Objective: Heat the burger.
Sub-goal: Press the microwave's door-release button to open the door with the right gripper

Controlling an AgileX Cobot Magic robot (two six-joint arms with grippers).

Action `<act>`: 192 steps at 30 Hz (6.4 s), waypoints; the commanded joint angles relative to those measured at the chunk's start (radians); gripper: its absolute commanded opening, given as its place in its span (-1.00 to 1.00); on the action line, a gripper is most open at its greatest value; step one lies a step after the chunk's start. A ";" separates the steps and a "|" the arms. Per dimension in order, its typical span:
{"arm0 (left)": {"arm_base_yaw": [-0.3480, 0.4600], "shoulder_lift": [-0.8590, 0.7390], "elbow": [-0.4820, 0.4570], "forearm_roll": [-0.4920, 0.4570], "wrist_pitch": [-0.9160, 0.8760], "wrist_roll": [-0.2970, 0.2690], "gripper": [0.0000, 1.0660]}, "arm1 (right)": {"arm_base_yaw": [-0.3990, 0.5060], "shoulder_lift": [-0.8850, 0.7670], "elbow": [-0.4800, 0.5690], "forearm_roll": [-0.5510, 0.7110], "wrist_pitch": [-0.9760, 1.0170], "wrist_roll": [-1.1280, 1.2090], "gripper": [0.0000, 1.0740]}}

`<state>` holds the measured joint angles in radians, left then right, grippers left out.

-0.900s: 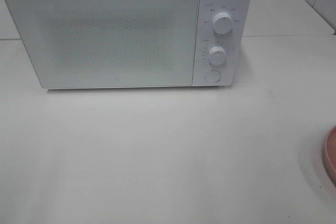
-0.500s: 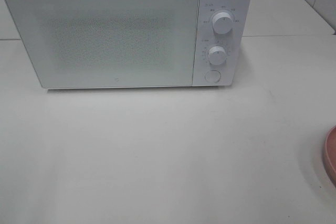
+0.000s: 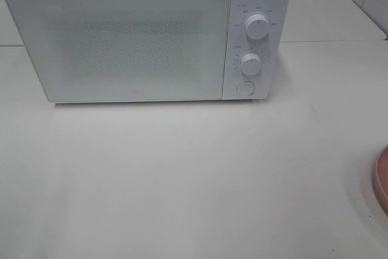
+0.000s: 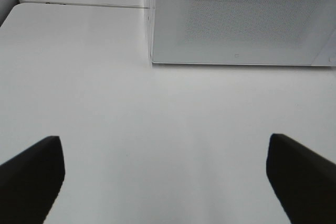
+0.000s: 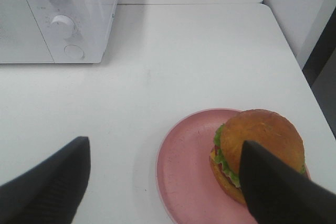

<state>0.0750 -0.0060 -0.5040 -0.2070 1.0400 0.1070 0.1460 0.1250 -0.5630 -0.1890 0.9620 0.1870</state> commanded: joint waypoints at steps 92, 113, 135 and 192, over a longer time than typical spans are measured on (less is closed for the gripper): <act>-0.006 -0.020 0.000 -0.002 -0.006 0.004 0.87 | 0.471 1.474 0.262 0.825 -2.138 -0.462 0.37; -0.006 -0.020 0.000 -0.002 -0.006 0.004 0.87 | 0.598 1.474 0.260 0.907 -2.134 -0.273 0.23; -0.006 -0.020 0.000 -0.002 -0.006 0.004 0.87 | 0.598 1.474 0.260 0.900 -2.026 0.732 -0.77; -0.006 -0.020 0.000 -0.002 -0.006 0.004 0.87 | 0.476 1.873 -0.158 0.881 -1.836 1.068 -1.00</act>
<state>0.0750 -0.0060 -0.5040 -0.2070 1.0400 0.1070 0.6350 1.9930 -0.7000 0.7100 -0.8790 1.2610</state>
